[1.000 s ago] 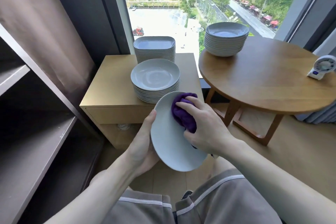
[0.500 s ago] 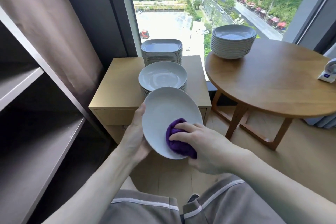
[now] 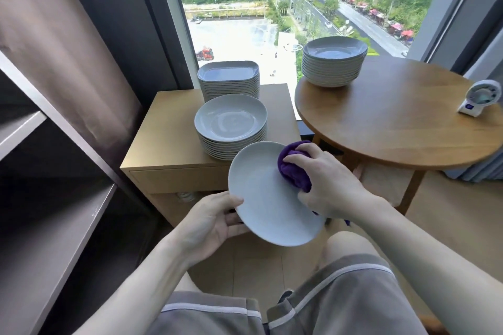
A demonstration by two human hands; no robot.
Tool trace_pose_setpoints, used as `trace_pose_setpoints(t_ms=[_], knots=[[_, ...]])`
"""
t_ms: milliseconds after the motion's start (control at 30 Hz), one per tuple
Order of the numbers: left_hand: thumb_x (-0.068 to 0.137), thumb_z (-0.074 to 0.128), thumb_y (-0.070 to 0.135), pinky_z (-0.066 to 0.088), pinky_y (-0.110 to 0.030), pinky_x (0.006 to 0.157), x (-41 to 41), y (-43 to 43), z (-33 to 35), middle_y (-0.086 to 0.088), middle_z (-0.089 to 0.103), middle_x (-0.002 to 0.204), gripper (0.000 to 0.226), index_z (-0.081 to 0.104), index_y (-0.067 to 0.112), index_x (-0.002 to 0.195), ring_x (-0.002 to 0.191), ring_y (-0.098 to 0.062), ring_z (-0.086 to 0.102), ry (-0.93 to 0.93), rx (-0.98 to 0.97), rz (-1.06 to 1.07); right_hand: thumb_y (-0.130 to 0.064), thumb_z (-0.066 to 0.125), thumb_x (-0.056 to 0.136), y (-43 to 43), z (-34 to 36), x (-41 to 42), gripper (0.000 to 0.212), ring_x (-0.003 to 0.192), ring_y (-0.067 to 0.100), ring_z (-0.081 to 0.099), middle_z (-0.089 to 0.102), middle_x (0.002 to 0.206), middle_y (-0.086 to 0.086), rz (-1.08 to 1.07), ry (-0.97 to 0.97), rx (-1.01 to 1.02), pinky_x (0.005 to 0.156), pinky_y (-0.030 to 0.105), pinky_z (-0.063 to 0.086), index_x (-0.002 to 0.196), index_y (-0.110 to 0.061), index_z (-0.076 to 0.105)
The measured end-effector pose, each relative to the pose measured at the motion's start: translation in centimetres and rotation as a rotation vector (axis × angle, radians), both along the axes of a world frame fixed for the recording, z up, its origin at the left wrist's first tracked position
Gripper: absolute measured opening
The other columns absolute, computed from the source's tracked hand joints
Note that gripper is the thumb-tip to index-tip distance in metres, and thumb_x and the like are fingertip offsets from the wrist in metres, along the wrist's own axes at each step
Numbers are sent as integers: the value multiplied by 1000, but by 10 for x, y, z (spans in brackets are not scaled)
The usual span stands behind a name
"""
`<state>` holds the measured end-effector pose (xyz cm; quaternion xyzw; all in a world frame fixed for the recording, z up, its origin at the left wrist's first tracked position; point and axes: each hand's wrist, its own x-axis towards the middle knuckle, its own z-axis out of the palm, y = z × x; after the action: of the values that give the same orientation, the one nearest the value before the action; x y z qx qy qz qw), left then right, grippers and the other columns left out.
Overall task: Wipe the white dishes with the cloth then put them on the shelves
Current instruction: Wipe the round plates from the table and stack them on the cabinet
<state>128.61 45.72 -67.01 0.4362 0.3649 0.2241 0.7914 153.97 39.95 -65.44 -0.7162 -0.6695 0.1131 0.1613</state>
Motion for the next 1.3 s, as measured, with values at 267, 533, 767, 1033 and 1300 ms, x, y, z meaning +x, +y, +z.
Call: trace_pose_setpoints(t_ms=[267,533,767,1033,1300], knots=[[94,73,12,59,-54,90,6,-7,-11,-21,64,139,68,50,47,148,114,-47,69,-112,32,-174,-34,72,81,-2,-2,-32,66,125,26,46,42,146,-2,51,27,148,99,42,48,142,-31,47],[97,66,11,61,-53,88,-2,2,-7,-20,64,139,63,49,36,152,116,-40,70,-149,122,-132,-51,65,91,-16,0,-62,53,121,20,48,40,145,-10,313,32,120,92,39,52,139,-38,46],[99,66,18,61,-56,88,-8,8,-4,-17,65,141,60,46,33,153,116,-42,70,-126,112,-46,-34,77,81,-22,10,-47,68,126,14,44,38,147,-19,387,-45,-31,97,33,47,141,-44,45],[103,58,22,62,-58,86,-9,14,2,-4,70,135,56,42,38,154,112,-41,72,-11,196,77,-33,73,80,-15,10,-14,66,124,18,47,40,144,-15,177,-96,-98,96,35,50,141,-42,47],[102,58,39,64,-46,82,-1,-2,-7,-11,73,129,52,45,56,149,112,-36,73,57,320,-101,-26,73,77,-1,3,-10,67,125,26,47,43,146,-6,55,69,59,101,34,44,141,-31,52]])
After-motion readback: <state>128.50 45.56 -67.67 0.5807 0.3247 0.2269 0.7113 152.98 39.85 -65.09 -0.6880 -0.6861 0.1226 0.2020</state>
